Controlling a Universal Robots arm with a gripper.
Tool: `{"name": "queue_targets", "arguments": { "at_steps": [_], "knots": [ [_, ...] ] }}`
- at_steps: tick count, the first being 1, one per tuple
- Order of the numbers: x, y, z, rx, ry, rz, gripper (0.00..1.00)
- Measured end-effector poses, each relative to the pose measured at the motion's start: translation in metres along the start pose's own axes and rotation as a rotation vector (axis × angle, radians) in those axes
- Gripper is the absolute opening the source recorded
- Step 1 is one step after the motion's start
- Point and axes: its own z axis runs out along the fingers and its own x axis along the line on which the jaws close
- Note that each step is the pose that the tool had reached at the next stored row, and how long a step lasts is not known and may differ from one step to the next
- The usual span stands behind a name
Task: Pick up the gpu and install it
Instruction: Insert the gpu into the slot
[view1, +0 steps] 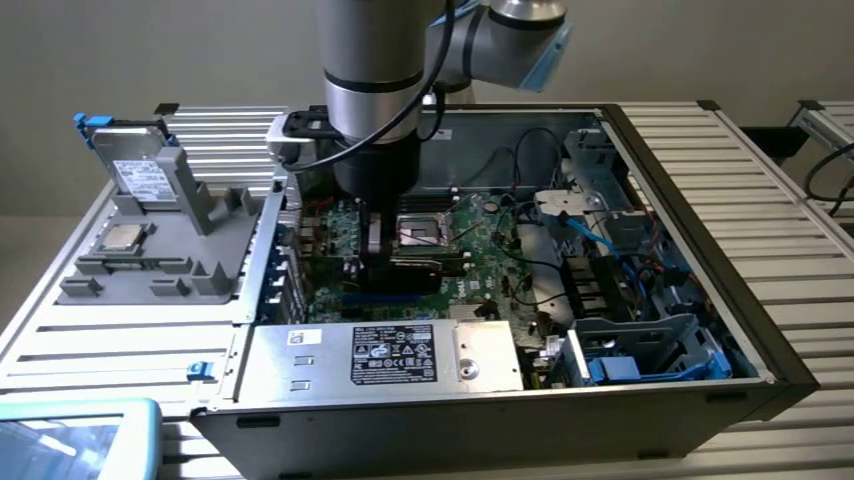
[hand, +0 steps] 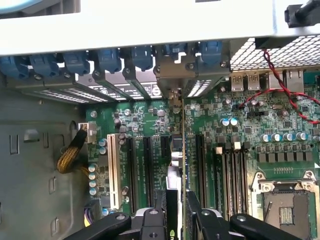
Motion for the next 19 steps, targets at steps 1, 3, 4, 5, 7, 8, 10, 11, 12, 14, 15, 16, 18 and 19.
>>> {"name": "queue_targets", "arguments": {
  "at_steps": [1, 3, 4, 5, 7, 8, 10, 11, 12, 14, 15, 16, 18, 19],
  "knots": [
    [-0.0011, -0.0001, 0.0001, 0.0001, 0.0001, 0.0, 0.27],
    [-0.0012, -0.0001, 0.0001, 0.0, -0.0001, 0.0, 0.27],
    [-0.0012, -0.0001, 0.0001, 0.0, 0.0, 0.0, 0.27],
    [-0.0011, -0.0001, 0.0003, 0.0001, -0.0001, 0.0, 0.27],
    [-0.0002, 0.0, 0.001, 0.0001, -0.0004, 0.001, 0.27],
    [-0.0001, 0.0, 0.0011, 0.0001, -0.0005, 0.001, 0.27],
    [0.0, -0.0001, 0.0011, 0.0, -0.0002, 0.001, 0.27],
    [0.0005, -0.0001, 0.0015, 0.0, -0.0001, 0.001, 0.27],
    [0.0011, -0.0002, 0.0026, 0.0001, -0.0002, 0.001, 0.27],
    [0.0018, -0.0002, 0.004, 0.0, -0.0005, 0.001, 0.27],
    [0.0018, -0.0002, 0.004, 0.0, -0.0003, 0.001, 0.27],
    [0.0019, -0.0002, 0.004, -0.0001, -0.0001, 0.001, 0.27],
    [0.0019, 0.0, 0.0042, 0.0, -0.0003, 0.001, 0.27],
    [0.0021, 0.0001, 0.0046, 0.0001, -0.0005, 0.001, 0.27]
  ]
}}
